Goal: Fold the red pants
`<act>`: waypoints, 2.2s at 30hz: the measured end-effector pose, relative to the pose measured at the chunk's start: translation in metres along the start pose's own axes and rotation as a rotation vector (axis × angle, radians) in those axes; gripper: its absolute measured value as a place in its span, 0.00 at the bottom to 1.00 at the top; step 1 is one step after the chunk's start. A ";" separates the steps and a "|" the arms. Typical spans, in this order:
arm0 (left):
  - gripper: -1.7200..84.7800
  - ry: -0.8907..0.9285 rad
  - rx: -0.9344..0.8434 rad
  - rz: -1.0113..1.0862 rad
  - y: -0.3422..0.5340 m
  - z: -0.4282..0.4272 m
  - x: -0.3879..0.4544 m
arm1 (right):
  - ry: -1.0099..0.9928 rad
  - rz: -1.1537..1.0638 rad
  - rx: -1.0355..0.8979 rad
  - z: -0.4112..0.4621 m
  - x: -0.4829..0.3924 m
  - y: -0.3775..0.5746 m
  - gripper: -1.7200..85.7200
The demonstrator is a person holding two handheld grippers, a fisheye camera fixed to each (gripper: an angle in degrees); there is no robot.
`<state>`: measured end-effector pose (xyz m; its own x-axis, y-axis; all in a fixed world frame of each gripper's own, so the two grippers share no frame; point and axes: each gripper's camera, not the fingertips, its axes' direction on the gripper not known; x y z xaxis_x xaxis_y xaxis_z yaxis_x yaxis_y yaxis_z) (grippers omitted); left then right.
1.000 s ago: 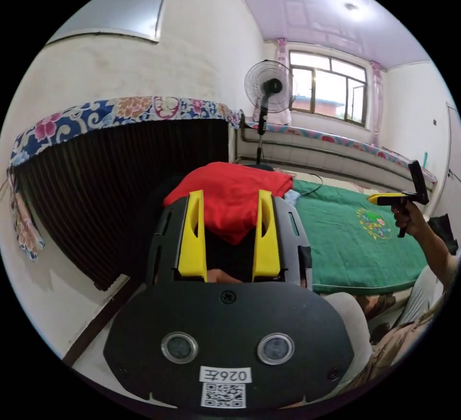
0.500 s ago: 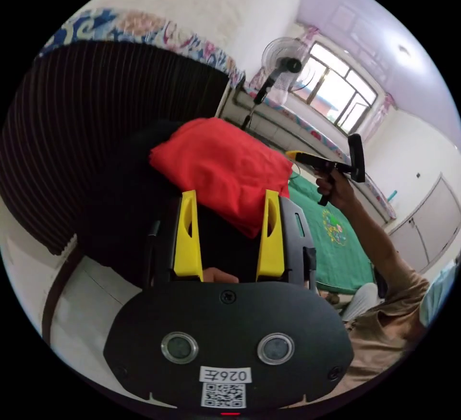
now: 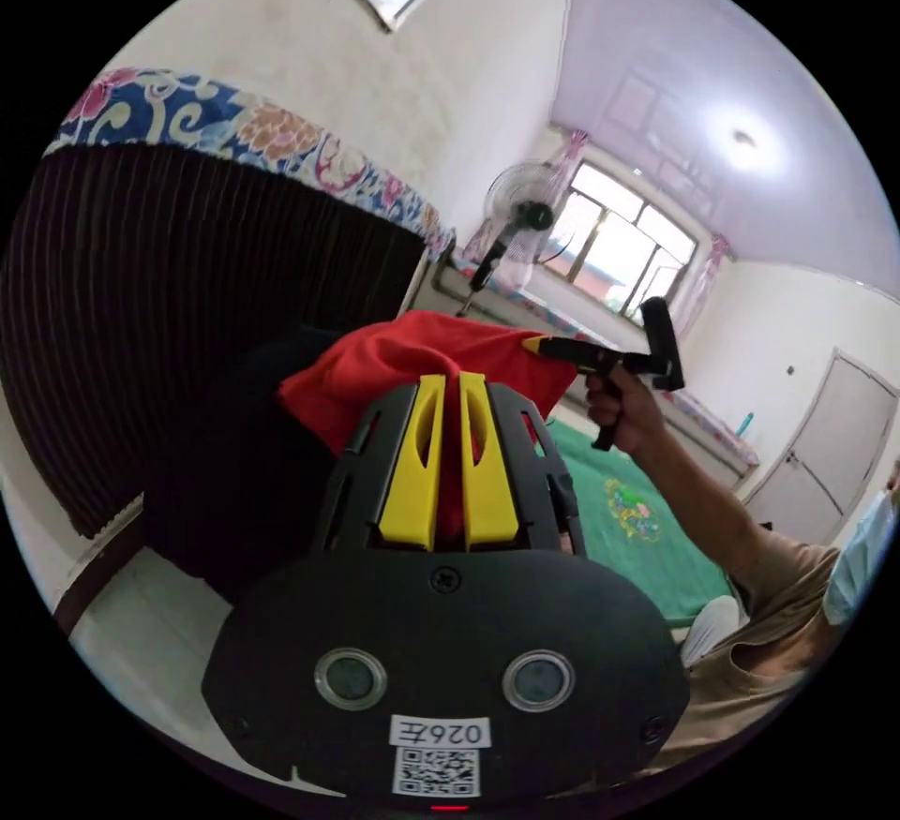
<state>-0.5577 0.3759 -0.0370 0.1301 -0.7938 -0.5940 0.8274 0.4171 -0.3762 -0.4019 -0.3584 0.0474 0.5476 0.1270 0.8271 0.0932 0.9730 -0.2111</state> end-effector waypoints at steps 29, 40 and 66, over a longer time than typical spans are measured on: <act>0.18 0.471 -0.761 0.062 0.013 0.496 0.236 | 0.397 0.496 -0.073 -0.315 0.200 0.358 0.12; 0.34 0.600 -0.917 0.231 -0.007 0.565 0.309 | 0.507 0.058 -0.282 -0.229 0.147 0.372 0.16; 0.25 0.791 -0.949 0.096 -0.074 0.680 0.350 | 0.117 0.663 0.219 -0.475 0.284 0.429 0.02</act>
<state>-0.2019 -0.2336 0.2666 -0.4702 -0.3944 -0.7895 0.0668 0.8761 -0.4775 0.1889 0.0039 -0.0554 0.5178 0.6966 0.4966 -0.4536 0.7157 -0.5310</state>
